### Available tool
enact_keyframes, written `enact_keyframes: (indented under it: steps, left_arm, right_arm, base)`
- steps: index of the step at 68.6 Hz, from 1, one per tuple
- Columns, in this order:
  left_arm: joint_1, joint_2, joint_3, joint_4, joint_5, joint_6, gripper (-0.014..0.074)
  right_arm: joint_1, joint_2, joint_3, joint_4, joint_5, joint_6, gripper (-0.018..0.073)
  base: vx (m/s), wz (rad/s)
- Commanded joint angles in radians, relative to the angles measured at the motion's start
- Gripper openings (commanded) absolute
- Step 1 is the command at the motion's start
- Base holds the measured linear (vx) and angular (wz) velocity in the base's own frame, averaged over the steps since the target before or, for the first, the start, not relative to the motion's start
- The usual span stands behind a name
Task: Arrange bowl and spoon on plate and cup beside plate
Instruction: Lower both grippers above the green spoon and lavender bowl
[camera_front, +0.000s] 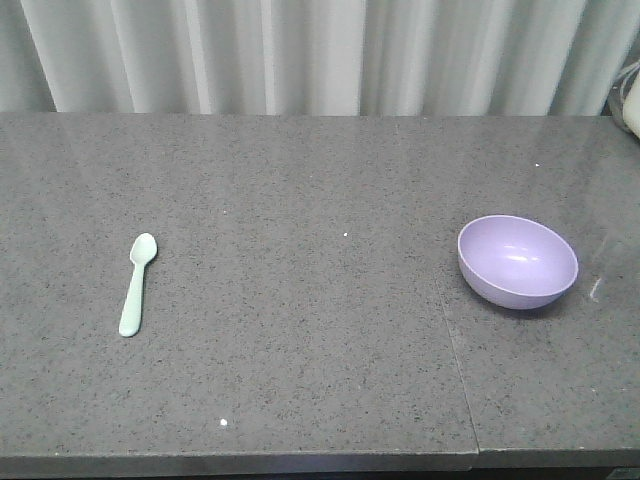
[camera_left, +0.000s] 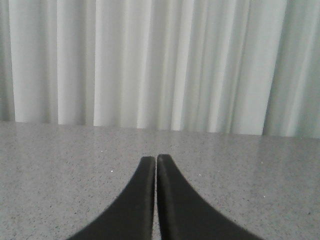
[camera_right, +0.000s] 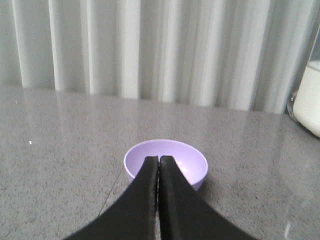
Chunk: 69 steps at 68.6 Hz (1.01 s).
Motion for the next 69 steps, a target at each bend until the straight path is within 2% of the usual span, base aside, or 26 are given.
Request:
enact_keyframes:
  steps: [1,17,34,43,49,57,69]
  left_arm:
    - [-0.005,0.131,-0.138,-0.008,0.026,-0.008,-0.0006]
    - [-0.005,0.471,-0.484,-0.008,0.363,-0.006,-0.0006]
    - [-0.005,0.695,-0.689,-0.034,0.583,0.007,-0.0006]
    - [-0.005,0.799,-0.756,-0.084,0.700,0.073,-0.0006]
    - [-0.005,0.841,-0.770,-0.120,0.727,0.112,-0.0006]
    - [-0.005,0.862,-0.770,-0.153,0.726,0.122,-0.0006]
    - [-0.005,0.859,-0.769,-0.155,0.723,0.122,-0.0006]
  right_arm:
    - [-0.006,0.111,-0.135,-0.017,0.038,0.000,-0.0011]
    - [-0.006,0.391,-0.437,-0.013,0.352,0.096,-0.0011]
    - [-0.006,0.614,-0.648,-0.013,0.557,0.096,-0.0011]
    - [-0.006,0.704,-0.701,-0.012,0.630,0.095,-0.0011]
    - [-0.006,0.743,-0.708,-0.012,0.640,0.095,-0.0011]
    - [-0.006,0.768,-0.708,-0.009,0.648,0.095,-0.0011]
    - [-0.006,0.769,-0.707,-0.009,0.650,0.095,-0.0011]
  base:
    - [0.00,0.00]
    - [0.00,0.00]
    - [0.00,0.00]
    - [0.00,0.00]
    - [0.00,0.00]
    - [0.00,0.00]
    - [0.00,0.00]
